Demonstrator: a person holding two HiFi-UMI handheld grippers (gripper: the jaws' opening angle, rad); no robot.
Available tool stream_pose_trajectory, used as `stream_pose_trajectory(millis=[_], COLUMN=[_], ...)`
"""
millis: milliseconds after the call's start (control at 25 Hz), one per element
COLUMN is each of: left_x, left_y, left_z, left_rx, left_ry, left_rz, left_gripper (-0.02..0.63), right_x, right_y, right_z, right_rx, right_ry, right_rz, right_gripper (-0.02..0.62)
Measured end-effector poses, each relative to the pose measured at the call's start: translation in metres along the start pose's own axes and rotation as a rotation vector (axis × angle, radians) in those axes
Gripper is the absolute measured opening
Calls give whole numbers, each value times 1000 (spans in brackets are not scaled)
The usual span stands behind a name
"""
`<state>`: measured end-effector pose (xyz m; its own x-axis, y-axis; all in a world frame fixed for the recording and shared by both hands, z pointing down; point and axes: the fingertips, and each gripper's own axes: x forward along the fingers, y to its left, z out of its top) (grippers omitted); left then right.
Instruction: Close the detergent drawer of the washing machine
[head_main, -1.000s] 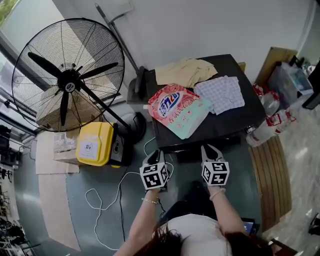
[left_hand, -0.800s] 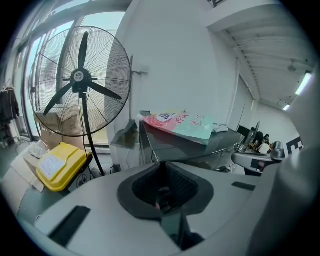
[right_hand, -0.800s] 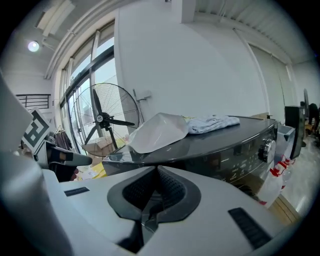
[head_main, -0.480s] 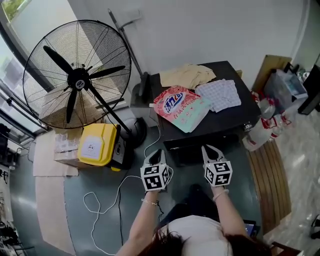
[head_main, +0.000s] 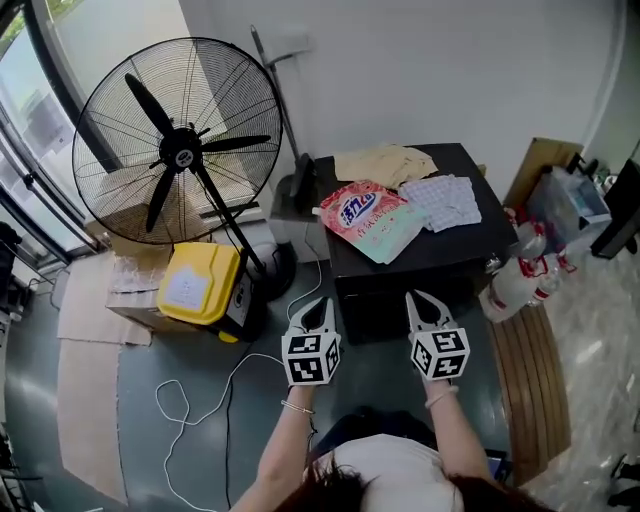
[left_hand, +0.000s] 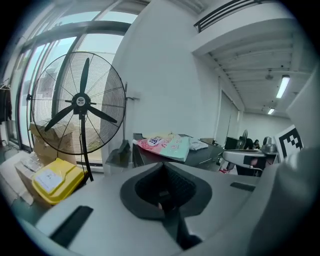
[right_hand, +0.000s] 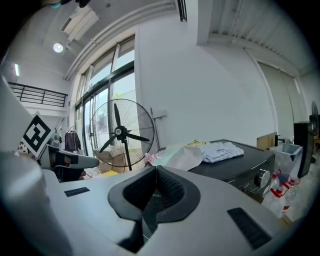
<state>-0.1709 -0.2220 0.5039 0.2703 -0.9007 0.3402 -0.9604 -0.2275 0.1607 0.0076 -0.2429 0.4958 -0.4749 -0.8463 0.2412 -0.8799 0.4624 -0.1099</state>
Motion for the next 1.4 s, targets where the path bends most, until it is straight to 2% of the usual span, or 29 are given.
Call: stream_pose_trajectory(millis=[280,680,1040,1400], left_x=[-26,-74,-125,-160], left_y=[-23,-88,-140,-175], left_z=[18,29,27,24], left_rx=[11,49,77,86], left_ry=[-54,-105,-150,-164], left_rz=[20,54,81,98], left_gripper=[20,20,18,18], right_x=[-26,-95,-152,-194], right_y=[8,6,11,15], right_z=[21,37,39,45], right_rx=[-41,-81,-121,-157], right_ry=[-41,-84,-116,-148], right_rz=[49,134,195,229], right_gripper=[28,28,28,28])
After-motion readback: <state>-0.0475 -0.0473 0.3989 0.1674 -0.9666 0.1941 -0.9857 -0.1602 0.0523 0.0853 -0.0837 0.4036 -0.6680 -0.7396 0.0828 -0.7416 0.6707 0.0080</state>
